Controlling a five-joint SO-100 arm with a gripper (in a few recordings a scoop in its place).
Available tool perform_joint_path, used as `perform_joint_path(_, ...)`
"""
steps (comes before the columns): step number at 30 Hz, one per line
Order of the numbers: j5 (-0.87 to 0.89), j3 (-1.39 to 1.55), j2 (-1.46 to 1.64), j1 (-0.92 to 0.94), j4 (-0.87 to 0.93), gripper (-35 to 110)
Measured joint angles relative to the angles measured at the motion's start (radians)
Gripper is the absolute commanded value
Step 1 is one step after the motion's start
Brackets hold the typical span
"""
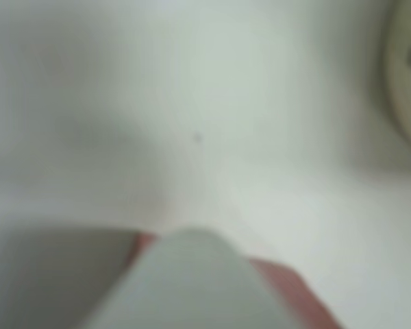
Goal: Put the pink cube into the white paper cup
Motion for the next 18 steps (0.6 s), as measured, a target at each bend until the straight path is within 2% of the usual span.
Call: perform_joint_path(18,-0.018,0.0,-0.077,0.015,-0.031,44)
